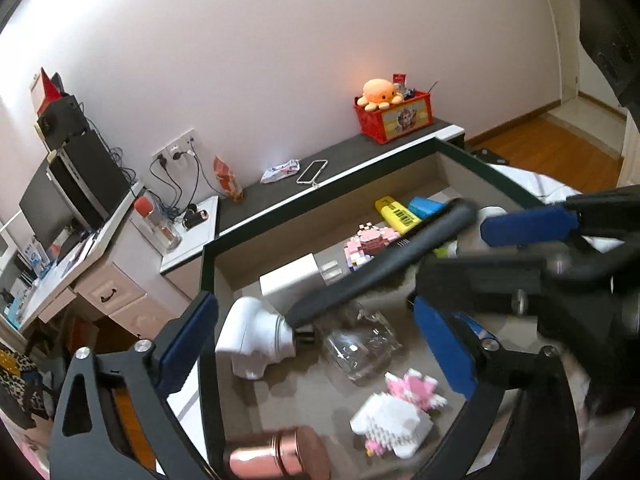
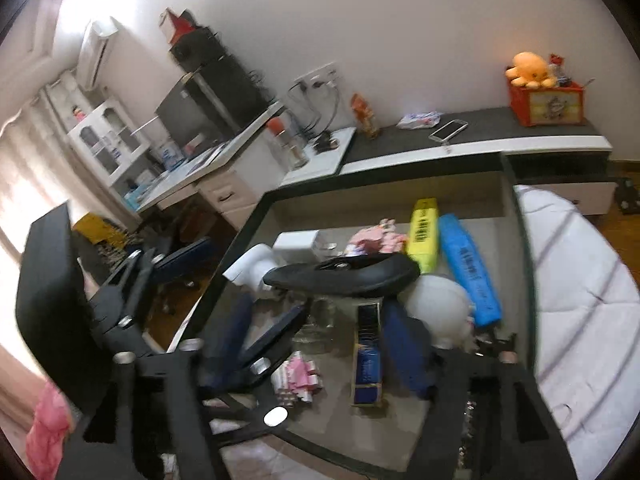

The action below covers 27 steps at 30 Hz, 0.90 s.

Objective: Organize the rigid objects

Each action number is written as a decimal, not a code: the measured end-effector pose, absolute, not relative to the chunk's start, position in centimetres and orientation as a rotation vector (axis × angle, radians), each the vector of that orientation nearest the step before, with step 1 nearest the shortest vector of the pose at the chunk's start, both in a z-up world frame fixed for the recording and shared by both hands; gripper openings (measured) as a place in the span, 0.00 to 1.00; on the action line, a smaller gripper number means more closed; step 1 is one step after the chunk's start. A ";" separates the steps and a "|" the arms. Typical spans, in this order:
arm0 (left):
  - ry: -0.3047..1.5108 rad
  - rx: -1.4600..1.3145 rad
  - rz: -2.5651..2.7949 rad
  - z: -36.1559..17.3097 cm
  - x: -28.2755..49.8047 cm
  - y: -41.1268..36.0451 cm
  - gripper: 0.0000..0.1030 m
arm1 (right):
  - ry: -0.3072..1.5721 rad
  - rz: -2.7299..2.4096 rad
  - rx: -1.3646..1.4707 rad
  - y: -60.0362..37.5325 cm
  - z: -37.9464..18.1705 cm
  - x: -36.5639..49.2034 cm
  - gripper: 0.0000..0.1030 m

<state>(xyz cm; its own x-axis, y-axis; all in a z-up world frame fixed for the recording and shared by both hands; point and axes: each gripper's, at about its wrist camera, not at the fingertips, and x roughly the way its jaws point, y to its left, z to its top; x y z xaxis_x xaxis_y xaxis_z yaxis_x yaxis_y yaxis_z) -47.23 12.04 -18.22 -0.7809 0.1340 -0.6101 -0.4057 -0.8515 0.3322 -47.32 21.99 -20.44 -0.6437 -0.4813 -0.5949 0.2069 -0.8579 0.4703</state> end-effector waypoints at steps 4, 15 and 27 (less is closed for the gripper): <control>0.663 -0.828 2.657 -17.4 -45.3 11.3 0.99 | -0.501 -2.531 1.026 22.3 -19.2 -45.9 0.76; 0.451 -0.725 2.674 -14.4 -37.1 7.7 1.00 | -0.324 -2.796 0.939 21.0 -15.7 -38.2 0.79; 0.090 -0.595 2.712 -10.5 -28.1 2.2 1.00 | -0.170 -3.023 0.770 18.5 -12.1 -28.8 0.93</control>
<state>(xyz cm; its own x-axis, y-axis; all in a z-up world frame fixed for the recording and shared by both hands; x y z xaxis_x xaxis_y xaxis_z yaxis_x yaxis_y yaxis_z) -28.10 2.17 -10.54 -0.8457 0.3342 -0.4161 -0.3610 -0.9324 -0.0150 -28.76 18.53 -12.08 -0.8784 -0.0438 -0.4759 -0.0097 -0.9939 0.1094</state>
